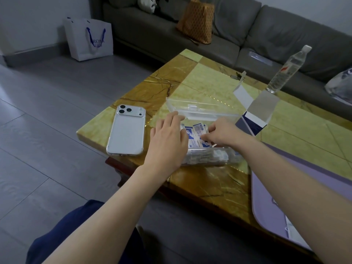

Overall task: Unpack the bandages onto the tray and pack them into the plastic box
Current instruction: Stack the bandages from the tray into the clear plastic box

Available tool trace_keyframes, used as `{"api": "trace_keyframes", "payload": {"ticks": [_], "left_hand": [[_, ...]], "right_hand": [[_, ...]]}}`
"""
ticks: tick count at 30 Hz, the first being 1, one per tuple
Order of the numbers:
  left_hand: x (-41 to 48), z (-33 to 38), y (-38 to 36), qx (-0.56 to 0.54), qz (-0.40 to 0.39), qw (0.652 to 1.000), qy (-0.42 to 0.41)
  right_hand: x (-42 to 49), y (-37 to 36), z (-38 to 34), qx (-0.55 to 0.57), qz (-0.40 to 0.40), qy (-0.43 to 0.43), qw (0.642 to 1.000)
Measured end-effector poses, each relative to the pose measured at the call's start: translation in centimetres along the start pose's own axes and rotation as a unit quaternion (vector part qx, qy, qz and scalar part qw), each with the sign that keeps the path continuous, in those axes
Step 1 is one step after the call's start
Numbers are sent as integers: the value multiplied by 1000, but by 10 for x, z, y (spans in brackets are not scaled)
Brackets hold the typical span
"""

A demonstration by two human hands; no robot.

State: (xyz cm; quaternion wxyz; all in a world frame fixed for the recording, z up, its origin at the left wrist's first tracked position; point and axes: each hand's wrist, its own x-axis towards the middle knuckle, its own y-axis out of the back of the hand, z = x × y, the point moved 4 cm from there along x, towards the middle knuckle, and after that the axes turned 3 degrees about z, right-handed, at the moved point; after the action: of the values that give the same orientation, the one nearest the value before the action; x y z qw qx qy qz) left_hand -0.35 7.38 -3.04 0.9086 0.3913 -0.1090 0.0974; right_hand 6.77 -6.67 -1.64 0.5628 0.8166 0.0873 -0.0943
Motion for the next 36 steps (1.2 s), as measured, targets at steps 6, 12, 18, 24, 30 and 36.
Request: {"api": "trace_keyframes", "payload": {"ticks": [6,12,18,24,30,36], "left_hand": [[0,0,-1,2,0,1000,-2],[0,0,-3,1,1,1000,2],[0,1,-3,3,-2,1000,7],[-1,3,-3,6,-1,1000,7],[0,3,-4,4,-4,1000,6],[1,3,-3,4,-3,1000,8]], "right_hand": [[-1,0,0,-28,4,10,1000],[3,-2,0,6,18,14,1000],[4,-4,0,2,28,22,999],[4,-5,-14,-127,58,-4,990],[7,-6,-16,-160,79,-10,984],[11,-8,-11,-109,81,-5,991]]}}
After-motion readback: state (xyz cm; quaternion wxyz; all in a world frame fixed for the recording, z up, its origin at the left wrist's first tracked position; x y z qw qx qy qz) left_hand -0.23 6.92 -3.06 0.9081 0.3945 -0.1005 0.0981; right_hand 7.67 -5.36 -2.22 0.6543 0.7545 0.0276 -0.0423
